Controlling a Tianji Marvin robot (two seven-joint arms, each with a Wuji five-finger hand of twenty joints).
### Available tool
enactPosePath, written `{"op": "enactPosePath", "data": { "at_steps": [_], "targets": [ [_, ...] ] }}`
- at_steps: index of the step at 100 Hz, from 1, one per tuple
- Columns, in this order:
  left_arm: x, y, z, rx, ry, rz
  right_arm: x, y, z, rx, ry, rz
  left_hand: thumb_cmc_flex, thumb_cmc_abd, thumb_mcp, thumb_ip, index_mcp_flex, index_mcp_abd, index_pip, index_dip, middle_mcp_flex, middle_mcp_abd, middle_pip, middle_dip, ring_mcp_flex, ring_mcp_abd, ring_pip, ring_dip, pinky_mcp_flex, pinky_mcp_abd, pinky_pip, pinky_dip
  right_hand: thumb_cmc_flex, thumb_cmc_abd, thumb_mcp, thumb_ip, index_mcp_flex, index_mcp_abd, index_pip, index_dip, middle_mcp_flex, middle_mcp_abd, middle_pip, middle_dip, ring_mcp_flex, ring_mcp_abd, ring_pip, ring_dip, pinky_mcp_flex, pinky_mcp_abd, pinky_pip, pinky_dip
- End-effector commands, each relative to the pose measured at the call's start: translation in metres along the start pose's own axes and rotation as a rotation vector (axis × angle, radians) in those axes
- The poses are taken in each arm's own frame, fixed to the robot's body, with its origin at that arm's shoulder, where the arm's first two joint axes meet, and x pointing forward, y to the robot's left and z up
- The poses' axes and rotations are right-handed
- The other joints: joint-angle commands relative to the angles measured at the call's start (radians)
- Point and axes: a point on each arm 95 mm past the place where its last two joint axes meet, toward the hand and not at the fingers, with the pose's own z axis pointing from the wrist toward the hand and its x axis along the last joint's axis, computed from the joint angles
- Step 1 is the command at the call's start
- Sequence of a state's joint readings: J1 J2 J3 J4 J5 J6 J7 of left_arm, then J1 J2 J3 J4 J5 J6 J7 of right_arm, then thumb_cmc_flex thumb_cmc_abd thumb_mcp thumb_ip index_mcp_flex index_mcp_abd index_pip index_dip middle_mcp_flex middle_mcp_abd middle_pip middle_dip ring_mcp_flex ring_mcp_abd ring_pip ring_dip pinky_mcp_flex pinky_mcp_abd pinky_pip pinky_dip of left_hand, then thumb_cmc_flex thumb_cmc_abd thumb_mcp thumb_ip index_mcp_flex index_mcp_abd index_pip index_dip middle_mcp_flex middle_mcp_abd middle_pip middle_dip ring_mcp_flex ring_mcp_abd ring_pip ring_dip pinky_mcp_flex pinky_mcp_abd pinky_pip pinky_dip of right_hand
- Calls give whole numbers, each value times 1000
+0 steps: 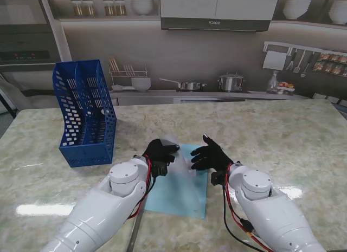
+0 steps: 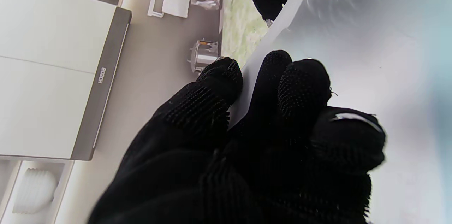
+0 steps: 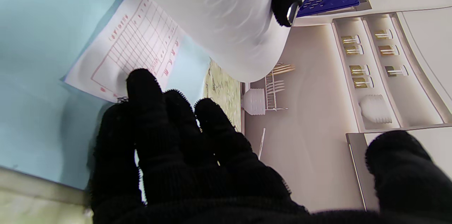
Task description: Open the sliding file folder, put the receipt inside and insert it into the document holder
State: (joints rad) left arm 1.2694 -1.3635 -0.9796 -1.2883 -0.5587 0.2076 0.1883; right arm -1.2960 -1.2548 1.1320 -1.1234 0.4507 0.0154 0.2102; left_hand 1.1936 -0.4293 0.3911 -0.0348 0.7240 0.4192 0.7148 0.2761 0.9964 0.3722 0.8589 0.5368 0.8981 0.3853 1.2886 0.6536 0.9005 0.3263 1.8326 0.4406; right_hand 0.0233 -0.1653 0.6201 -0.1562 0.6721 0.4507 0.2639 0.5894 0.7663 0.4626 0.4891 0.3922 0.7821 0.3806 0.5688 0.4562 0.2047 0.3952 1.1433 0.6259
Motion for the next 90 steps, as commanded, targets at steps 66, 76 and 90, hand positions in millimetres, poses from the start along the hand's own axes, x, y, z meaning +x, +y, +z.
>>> {"op": "enactPosePath", "data": {
  "at_steps": [66,76,90],
  "targets": [
    [-1,5,-1,-7,2,-4,-5,1,0,23,-26,16,-190,54,-13,-5,87,17,-104,20,-35,66,11,-26,-21,177,37,10,89,-316,49,-10,1,26,-50,-20,-3,2,6,-2,-3,27,-10,2,-22,55,2,-6,14,-12,-13,-17],
    [-1,5,-1,-11,5,-6,-5,1,0,24,-27,19,-299,84,33,9,96,32,-174,27,-46,68,6,-26,-33,181,32,17,75,-315,44,-4,2,27,-53,-19,-5,1,5,-3,-4,26,-11,2,-23,55,3,-6,14,-12,-13,-16],
    [-1,5,-1,-14,9,-8,-5,2,0,25,-28,21,-345,76,60,-5,102,38,-205,23,-53,69,3,-26,-41,183,27,20,67,-311,42,1,4,27,-55,-19,-5,0,4,-3,-4,27,-12,2,-24,56,3,-6,14,-12,-14,-16]
  ]
}}
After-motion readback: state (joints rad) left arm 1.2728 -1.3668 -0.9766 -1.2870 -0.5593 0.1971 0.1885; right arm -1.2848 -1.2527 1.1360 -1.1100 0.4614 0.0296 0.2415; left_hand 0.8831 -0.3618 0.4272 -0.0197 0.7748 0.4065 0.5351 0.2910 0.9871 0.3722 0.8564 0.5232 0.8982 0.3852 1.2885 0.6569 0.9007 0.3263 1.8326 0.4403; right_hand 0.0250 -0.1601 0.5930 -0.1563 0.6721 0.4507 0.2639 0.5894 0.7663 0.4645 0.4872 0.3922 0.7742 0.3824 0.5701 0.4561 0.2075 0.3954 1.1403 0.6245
